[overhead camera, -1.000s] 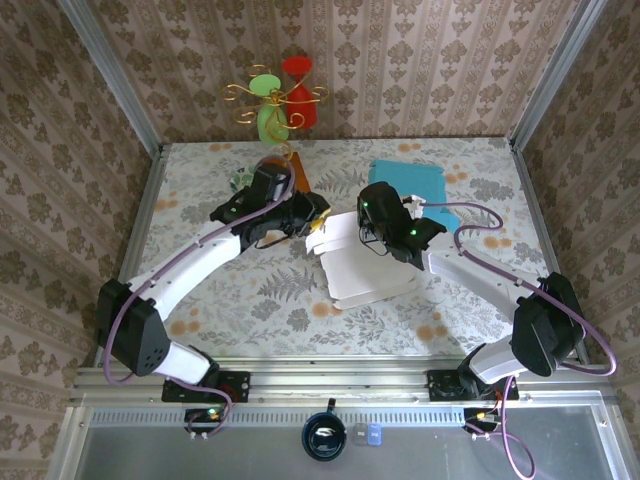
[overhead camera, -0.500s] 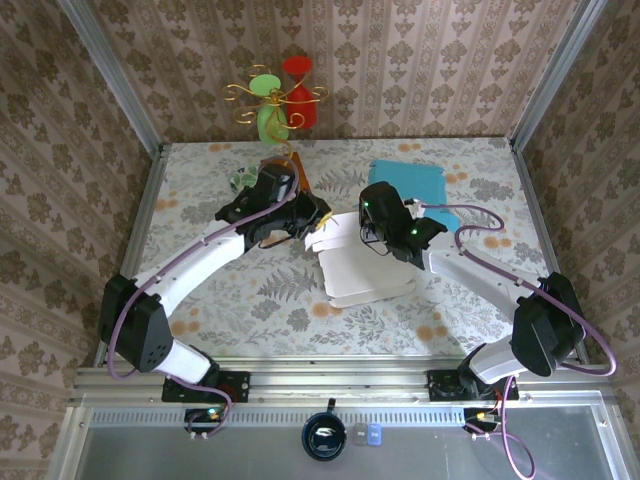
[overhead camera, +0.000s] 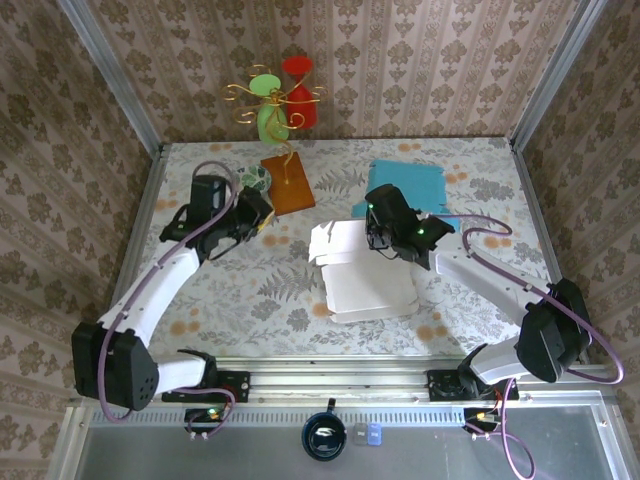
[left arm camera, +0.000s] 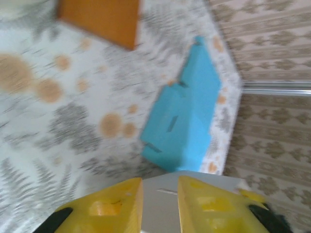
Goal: Fold the paper box
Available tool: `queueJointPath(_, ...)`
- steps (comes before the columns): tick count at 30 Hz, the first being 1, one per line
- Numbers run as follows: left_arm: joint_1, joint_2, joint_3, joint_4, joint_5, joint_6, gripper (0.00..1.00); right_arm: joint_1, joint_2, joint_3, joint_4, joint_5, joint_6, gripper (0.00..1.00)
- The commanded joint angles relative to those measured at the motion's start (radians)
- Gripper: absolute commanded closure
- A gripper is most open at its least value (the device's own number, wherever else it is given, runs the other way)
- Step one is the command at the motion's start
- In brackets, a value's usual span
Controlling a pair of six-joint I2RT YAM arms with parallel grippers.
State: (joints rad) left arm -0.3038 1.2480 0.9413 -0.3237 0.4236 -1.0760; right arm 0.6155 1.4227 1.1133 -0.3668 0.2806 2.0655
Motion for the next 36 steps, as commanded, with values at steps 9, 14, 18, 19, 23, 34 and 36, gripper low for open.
queueJointPath(9, -0.124, 0.168, -0.382, 0.559, 0.053, -0.055, 0.78, -0.033, 0.048, 0.063, -0.099, -0.003, 0.129, 1.00)
queueJointPath(14, -0.191, 0.297, -0.459, 0.903, 0.034, -0.171, 0.69, -0.038, 0.065, 0.071, -0.094, -0.010, 0.148, 1.00)
queueJointPath(18, -0.211, 0.379, -0.483, 1.039, 0.033, -0.230, 0.69, -0.046, 0.070, 0.071, -0.087, -0.014, 0.174, 1.00)
queueJointPath(19, -0.218, 0.393, -0.481, 1.056, 0.032, -0.238, 0.69, -0.049, 0.073, 0.072, -0.087, -0.014, 0.177, 1.00)
queueJointPath(23, -0.247, 0.440, -0.469, 1.112, 0.023, -0.272, 0.67, -0.060, 0.074, 0.079, -0.086, -0.024, 0.190, 1.00)
queueJointPath(34, -0.278, 0.594, -0.501, 1.451, -0.022, -0.453, 0.65, -0.098, 0.061, 0.053, -0.040, -0.059, 0.239, 1.00)
queueJointPath(36, -0.284, 0.612, -0.503, 1.489, -0.027, -0.479, 0.65, -0.111, 0.052, 0.044, -0.025, -0.065, 0.247, 1.00)
